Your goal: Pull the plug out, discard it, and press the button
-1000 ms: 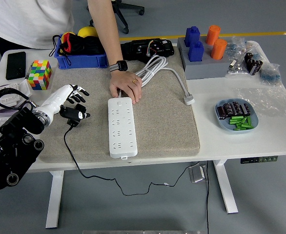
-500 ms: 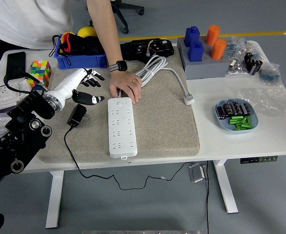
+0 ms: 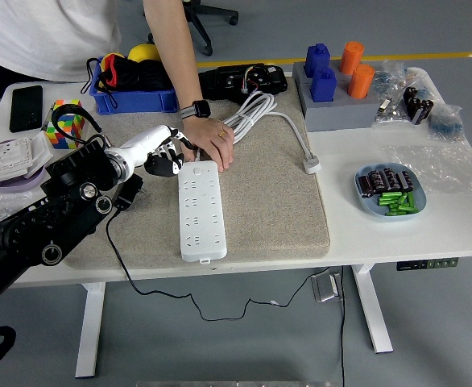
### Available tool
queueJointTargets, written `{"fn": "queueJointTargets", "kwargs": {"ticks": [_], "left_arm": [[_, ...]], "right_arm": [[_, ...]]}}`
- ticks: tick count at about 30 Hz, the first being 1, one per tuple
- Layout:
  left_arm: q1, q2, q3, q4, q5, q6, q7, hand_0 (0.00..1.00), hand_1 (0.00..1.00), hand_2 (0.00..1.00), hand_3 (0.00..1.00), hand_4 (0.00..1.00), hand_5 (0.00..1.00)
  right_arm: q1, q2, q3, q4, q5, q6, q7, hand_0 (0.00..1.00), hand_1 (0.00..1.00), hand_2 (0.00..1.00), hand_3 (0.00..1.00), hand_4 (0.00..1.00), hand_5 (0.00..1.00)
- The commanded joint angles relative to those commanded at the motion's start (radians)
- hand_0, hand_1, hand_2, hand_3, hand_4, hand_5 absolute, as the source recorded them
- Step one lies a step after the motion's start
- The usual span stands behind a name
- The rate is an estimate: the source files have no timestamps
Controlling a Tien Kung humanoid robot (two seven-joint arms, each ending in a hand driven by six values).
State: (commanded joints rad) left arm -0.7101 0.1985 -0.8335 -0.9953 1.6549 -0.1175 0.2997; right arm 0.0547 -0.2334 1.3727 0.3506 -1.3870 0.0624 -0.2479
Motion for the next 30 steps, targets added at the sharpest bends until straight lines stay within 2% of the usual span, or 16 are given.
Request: {"fn": "queueJointTargets", "kwargs": {"ticks": [9,18,30], "left_arm": [[-0.019,-0.024,0.047,0.017,-0.014,-0.004,0.02,0.118,0.12,0.162,0.693,0.002,0.002],[-0.042,-0.049,0.097,0.067,-0.026,-0.014,0.048,0.12,0.12,0.161,0.703,0.002,0.002],[-0.054,-0.07,0.096,0.108,0.033,-0.016,0.079,0.116,0.117,0.159,0.718,0.002,0.002]], "right_arm": [[-0.001,0.001,-0.001,0.0,0.001,0.001,0.0,0.746,0.7,0.71,0.723,0.775,0.634],[-0.004,0.005,0.001,0.0,0.0,0.003,-0.001,0.746,0.7,0.709,0.723,0.775,0.634],[-0.006,0.005,0.002,-0.001,0.0,0.003,0.0,0.747,0.701,0.71,0.722,0.776,0.634]]}}
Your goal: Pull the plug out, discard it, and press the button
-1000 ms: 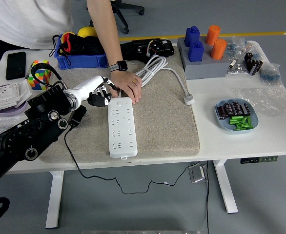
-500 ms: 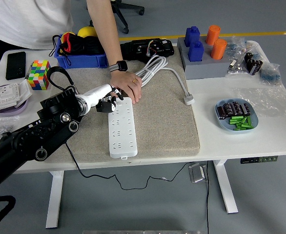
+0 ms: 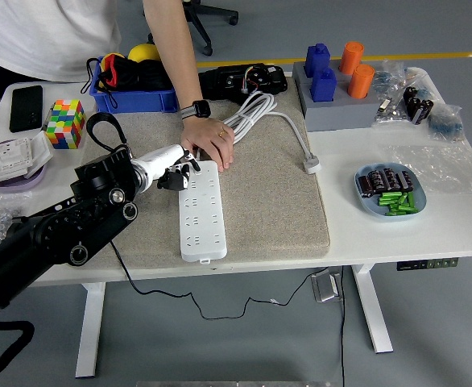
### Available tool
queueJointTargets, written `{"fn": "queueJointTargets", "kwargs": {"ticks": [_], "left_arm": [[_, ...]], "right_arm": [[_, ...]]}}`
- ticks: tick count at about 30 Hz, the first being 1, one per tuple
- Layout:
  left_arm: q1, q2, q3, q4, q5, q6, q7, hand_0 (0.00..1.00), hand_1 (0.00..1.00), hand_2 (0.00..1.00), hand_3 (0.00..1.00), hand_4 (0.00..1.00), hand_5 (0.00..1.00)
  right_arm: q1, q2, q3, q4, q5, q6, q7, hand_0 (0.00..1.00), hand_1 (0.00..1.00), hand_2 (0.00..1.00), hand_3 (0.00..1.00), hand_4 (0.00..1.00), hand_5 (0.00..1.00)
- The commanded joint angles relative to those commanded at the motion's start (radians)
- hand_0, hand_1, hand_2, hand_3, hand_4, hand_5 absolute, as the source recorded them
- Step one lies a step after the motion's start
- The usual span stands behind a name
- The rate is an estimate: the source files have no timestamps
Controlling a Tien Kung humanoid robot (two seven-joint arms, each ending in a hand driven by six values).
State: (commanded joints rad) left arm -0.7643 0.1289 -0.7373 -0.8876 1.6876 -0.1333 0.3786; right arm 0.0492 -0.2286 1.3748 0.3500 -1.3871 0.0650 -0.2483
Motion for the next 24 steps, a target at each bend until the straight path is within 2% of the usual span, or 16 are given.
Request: {"fn": "queueJointTargets", "kwargs": {"ticks": [12,20,24], "left_arm": [[-0.011,-0.006,0.045,0.01,-0.006,0.0,0.0,0.115,0.115,0.157,0.716,0.002,0.002],[-0.004,-0.003,0.021,-0.009,0.012,0.003,-0.001,0.112,0.114,0.157,0.715,0.002,0.002],[-0.007,-0.005,0.04,0.002,0.009,0.002,0.001,0.11,0.113,0.156,0.714,0.002,0.002]], "right_arm": [[0.001,0.0,0.004,0.0,0.001,-0.002,0.0,0.747,0.7,0.71,0.723,0.776,0.635],[-0.001,0.002,0.007,0.0,0.0,-0.002,0.0,0.748,0.7,0.71,0.723,0.776,0.635],[-0.002,0.001,0.006,-0.001,-0.001,-0.002,0.0,0.746,0.7,0.71,0.723,0.776,0.634]]}}
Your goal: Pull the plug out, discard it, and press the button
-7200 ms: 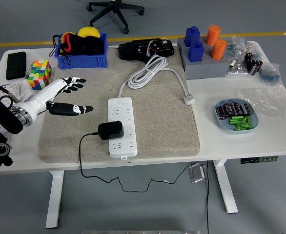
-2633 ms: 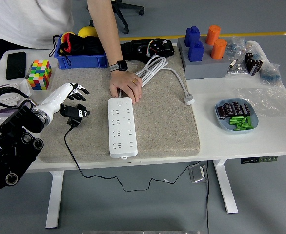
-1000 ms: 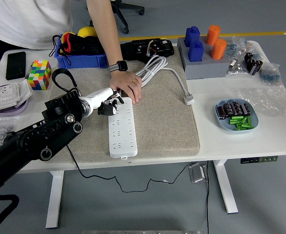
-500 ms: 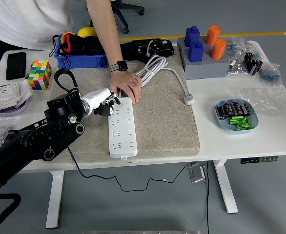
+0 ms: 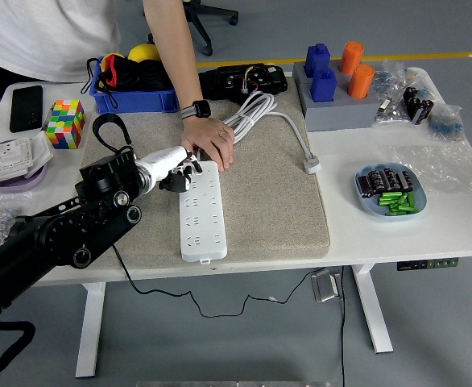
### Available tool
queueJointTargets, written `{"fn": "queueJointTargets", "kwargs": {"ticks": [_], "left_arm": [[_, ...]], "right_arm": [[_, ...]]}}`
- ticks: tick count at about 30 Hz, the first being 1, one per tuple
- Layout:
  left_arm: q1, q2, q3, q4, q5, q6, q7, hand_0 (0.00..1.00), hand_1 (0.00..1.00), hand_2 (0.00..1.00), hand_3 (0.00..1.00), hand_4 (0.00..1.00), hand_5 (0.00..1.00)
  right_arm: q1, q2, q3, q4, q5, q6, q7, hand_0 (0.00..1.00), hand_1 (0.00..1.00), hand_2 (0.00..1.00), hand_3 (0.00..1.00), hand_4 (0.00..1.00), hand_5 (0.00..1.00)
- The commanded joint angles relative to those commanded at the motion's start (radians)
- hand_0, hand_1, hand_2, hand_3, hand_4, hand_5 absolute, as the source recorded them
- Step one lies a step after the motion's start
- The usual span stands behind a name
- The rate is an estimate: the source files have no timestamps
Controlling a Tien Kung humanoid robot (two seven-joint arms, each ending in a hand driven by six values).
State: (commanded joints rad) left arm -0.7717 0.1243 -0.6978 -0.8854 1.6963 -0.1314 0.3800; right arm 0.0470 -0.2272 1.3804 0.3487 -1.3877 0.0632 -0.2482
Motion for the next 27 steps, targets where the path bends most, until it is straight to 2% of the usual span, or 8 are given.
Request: {"fn": "queueJointTargets", "kwargs": {"ticks": [7,11,15,18,20,21,26,27], "left_arm": [[0.0,-0.003,0.016,0.021,0.001,-0.002,0.002,0.11,0.113,0.156,0.711,0.002,0.002],[0.003,0.001,-0.002,0.003,0.011,-0.001,0.001,0.109,0.113,0.155,0.709,0.002,0.002],[0.012,0.011,-0.058,-0.057,0.035,0.003,-0.002,0.109,0.112,0.155,0.705,0.002,0.002],[0.029,0.02,-0.134,-0.121,0.072,0.013,-0.011,0.109,0.112,0.155,0.705,0.002,0.002],[0.043,0.028,-0.182,-0.162,0.094,0.021,-0.022,0.109,0.112,0.155,0.705,0.002,0.002],[0.051,0.032,-0.208,-0.182,0.103,0.026,-0.028,0.179,0.183,0.228,0.684,0.08,0.002],[0.112,0.06,-0.344,-0.266,0.142,0.044,-0.066,0.179,0.183,0.228,0.684,0.08,0.002],[0.127,0.065,-0.373,-0.278,0.149,0.045,-0.072,0.467,0.506,0.5,0.744,0.5,0.002]], "right_arm": [[0.002,0.002,0.003,0.001,0.001,0.0,0.0,0.747,0.7,0.71,0.724,0.776,0.634],[0.002,0.001,0.005,0.001,0.001,-0.001,0.0,0.748,0.7,0.71,0.723,0.776,0.634],[0.002,0.0,0.006,0.001,0.0,-0.001,0.0,0.747,0.7,0.71,0.723,0.776,0.634],[0.003,0.001,0.007,0.002,0.0,-0.001,0.0,0.747,0.7,0.71,0.723,0.776,0.634],[0.003,0.001,0.007,0.002,-0.001,-0.001,0.0,0.747,0.7,0.71,0.723,0.776,0.634],[0.003,0.001,0.007,0.002,-0.001,-0.001,0.0,0.747,0.7,0.71,0.724,0.776,0.635],[0.004,-0.001,0.009,0.002,-0.002,-0.001,0.0,0.747,0.7,0.71,0.724,0.776,0.635],[0.004,-0.001,0.008,0.002,-0.002,-0.001,0.0,0.746,0.7,0.71,0.723,0.775,0.636]]}}
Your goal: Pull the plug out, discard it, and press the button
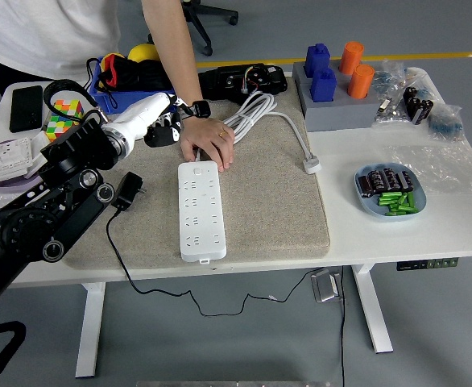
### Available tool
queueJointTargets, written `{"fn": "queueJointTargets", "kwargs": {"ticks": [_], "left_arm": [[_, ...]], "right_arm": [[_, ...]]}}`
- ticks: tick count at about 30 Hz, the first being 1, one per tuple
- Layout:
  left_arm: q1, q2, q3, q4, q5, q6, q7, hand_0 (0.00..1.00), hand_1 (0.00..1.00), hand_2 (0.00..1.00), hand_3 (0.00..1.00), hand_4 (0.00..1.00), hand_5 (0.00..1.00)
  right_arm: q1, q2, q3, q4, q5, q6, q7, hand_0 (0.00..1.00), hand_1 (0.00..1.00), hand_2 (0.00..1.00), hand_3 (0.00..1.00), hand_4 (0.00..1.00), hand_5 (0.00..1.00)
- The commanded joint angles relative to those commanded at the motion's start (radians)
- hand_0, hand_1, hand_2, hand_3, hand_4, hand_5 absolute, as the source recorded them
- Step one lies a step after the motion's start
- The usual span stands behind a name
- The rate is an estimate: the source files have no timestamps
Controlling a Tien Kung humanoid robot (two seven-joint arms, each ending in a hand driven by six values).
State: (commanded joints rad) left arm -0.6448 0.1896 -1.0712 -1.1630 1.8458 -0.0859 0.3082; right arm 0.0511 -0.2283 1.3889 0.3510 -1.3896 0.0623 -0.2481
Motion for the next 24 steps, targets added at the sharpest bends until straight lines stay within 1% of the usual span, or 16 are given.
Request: {"fn": "queueJointTargets", "kwargs": {"ticks": [3,4,5,6,8,11,12,17,18,24], "left_arm": [[0.044,0.018,-0.084,-0.023,0.026,0.006,-0.023,0.467,0.506,0.5,0.744,0.5,0.002],[0.051,0.021,-0.099,-0.026,0.03,0.008,-0.027,0.467,0.506,0.5,0.744,0.5,0.002],[0.069,0.028,-0.13,-0.033,0.035,0.017,-0.041,0.467,0.506,0.5,0.744,0.5,0.002],[0.088,0.036,-0.159,-0.04,0.04,0.027,-0.056,0.756,0.735,0.694,0.821,0.741,0.002],[0.118,0.046,-0.208,-0.049,0.046,0.043,-0.076,0.756,0.735,0.694,0.821,0.741,0.002],[0.164,0.055,-0.27,-0.056,0.059,0.055,-0.093,0.756,0.735,0.694,0.821,0.741,0.002],[0.174,0.057,-0.284,-0.058,0.061,0.058,-0.097,0.837,0.826,0.788,0.842,0.797,0.126],[0.241,0.055,-0.374,-0.077,0.072,0.086,-0.135,0.837,0.826,0.788,0.842,0.797,0.126],[0.251,0.055,-0.386,-0.08,0.073,0.091,-0.141,0.895,0.906,0.883,0.89,0.831,0.263],[0.307,0.065,-0.42,-0.093,0.072,0.117,-0.177,0.895,0.906,0.883,0.89,0.831,0.263]], "right_arm": [[0.001,-0.001,0.003,0.0,-0.001,0.0,0.0,0.746,0.7,0.71,0.723,0.775,0.636],[0.001,-0.001,0.003,0.0,-0.001,0.0,0.0,0.746,0.7,0.71,0.723,0.775,0.636],[0.003,-0.002,0.005,0.001,-0.001,0.0,0.0,0.746,0.7,0.71,0.723,0.775,0.636],[0.005,-0.003,0.006,0.001,-0.002,-0.001,0.0,0.746,0.7,0.71,0.724,0.775,0.635],[0.007,-0.005,0.007,0.002,-0.002,-0.001,0.001,0.746,0.7,0.71,0.724,0.775,0.635],[0.008,-0.006,0.007,0.003,-0.001,-0.002,0.001,0.746,0.7,0.71,0.724,0.775,0.635],[0.008,-0.006,0.007,0.003,-0.002,-0.001,0.0,0.746,0.7,0.71,0.723,0.775,0.634],[0.009,-0.004,0.004,0.002,-0.003,-0.001,0.001,0.746,0.7,0.71,0.723,0.775,0.634],[0.009,-0.005,0.003,0.002,-0.003,-0.001,0.001,0.747,0.699,0.71,0.723,0.775,0.634],[0.011,-0.006,-0.001,0.003,-0.003,-0.001,0.001,0.747,0.699,0.71,0.723,0.775,0.634]]}}
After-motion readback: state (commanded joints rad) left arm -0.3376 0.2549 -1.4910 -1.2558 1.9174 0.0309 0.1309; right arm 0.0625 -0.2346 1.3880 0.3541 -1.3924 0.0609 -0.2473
